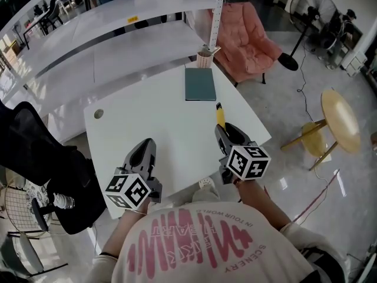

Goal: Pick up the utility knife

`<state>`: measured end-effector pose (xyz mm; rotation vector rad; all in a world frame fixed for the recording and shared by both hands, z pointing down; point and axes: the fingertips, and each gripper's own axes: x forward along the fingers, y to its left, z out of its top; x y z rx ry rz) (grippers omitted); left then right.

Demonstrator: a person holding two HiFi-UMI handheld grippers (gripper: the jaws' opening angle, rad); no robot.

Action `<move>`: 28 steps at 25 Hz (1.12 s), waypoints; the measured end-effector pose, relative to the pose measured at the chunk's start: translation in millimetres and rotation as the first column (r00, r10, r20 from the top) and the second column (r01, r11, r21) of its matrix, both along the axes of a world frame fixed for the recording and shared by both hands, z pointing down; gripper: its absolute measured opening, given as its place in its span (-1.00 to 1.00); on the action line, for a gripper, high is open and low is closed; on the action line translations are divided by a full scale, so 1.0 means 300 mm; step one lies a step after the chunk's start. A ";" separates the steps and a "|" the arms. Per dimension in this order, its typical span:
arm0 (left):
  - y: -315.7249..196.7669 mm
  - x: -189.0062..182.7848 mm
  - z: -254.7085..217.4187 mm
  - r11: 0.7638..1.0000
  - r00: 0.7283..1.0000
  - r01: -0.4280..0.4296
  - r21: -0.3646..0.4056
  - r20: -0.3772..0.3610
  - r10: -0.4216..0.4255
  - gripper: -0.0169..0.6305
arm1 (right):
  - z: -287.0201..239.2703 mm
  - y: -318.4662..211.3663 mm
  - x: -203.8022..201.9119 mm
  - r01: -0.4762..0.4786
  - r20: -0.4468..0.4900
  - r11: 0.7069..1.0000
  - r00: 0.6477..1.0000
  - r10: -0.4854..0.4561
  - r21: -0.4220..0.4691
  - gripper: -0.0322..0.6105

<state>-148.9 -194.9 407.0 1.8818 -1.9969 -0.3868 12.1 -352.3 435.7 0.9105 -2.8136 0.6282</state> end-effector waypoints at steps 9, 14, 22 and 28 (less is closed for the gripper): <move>-0.007 0.004 0.034 1.000 1.000 -0.014 -0.010 -0.010 0.014 -0.87 | 0.029 0.024 0.001 0.009 -0.032 1.000 0.999 -0.009 0.011 -0.46; -0.017 -0.008 0.027 1.000 1.000 -0.014 -0.008 -0.011 0.014 -0.87 | 0.025 0.018 -0.004 0.006 -0.036 1.000 0.999 -0.005 0.012 -0.46; -0.040 -0.014 0.044 1.000 1.000 -0.018 -0.014 -0.021 0.017 -0.87 | 0.043 0.000 -0.003 0.003 -0.044 1.000 0.999 -0.003 0.000 -0.46; -0.057 -0.008 0.053 1.000 0.999 -0.023 -0.021 -0.027 0.023 -0.87 | 0.052 -0.006 -0.005 0.015 -0.062 1.000 0.998 -0.015 0.002 -0.46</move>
